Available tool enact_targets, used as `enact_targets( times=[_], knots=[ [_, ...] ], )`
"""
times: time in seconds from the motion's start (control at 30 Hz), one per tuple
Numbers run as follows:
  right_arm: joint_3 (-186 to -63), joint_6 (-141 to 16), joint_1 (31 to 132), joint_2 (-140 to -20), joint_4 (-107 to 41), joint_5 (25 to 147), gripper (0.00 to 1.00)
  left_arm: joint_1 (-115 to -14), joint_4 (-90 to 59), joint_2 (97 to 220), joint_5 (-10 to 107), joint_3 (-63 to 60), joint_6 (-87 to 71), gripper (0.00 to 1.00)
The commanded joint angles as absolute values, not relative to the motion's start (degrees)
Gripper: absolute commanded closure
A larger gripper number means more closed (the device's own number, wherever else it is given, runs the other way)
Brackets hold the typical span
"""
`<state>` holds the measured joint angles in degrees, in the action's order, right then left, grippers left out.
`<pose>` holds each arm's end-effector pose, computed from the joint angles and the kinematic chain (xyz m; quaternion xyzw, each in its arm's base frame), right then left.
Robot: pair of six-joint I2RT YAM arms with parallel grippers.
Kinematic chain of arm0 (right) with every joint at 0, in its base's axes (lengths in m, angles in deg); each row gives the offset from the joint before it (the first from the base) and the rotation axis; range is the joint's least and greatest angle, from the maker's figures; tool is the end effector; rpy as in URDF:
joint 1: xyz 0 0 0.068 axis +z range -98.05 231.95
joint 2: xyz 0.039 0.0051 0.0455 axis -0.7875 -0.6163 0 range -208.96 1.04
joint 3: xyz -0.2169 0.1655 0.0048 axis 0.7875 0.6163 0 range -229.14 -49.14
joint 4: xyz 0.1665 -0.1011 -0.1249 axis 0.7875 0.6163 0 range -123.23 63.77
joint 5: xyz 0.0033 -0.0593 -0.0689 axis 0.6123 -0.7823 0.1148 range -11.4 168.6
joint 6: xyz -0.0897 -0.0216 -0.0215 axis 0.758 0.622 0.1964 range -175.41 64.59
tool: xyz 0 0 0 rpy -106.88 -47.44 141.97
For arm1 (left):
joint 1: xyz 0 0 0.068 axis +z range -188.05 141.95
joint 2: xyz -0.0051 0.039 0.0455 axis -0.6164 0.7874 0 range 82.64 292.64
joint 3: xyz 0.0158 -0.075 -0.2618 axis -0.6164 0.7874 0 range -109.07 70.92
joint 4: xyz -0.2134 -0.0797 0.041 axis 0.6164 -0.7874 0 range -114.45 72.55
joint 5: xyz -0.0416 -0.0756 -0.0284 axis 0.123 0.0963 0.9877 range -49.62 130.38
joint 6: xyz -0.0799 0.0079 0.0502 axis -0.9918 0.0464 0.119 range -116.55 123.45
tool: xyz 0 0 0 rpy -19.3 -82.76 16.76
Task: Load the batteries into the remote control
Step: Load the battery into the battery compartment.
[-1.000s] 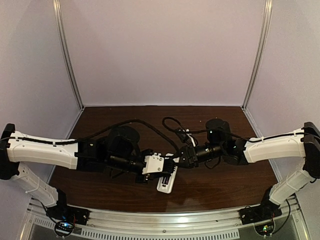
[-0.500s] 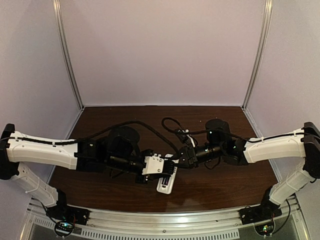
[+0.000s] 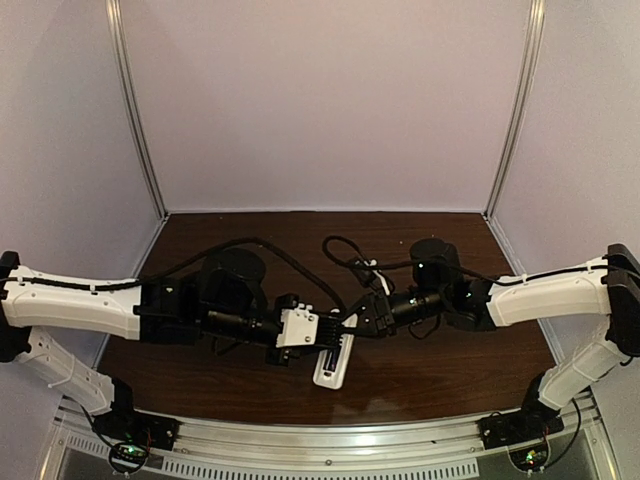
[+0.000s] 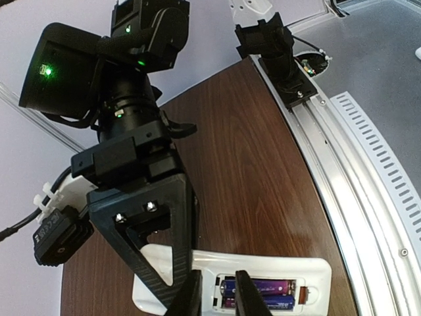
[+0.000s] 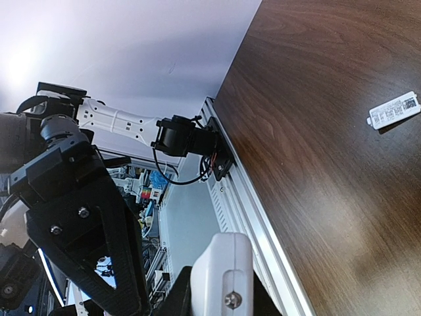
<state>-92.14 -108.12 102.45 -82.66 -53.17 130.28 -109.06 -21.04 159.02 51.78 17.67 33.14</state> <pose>0.1456 0.2821 0.2377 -0.2334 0.7453 0.6235 0.0365 0.0875 -0.3062 0.2706 0.6855 0.5005 -0.2632 0.4587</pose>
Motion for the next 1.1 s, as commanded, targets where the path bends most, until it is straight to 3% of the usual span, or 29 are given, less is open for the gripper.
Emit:
enact_targets(
  times=[0.0,1.07],
  knots=[
    [-93.61,-107.72,103.27,-82.94,-55.15,131.32,1.0,-109.22,-20.34,160.2,50.59,18.08,33.72,0.82],
    [-95.14,-107.58,103.7,-81.43,-55.89,132.53,1.0,-108.78,-20.38,163.81,54.32,20.04,32.49,0.94]
  ],
)
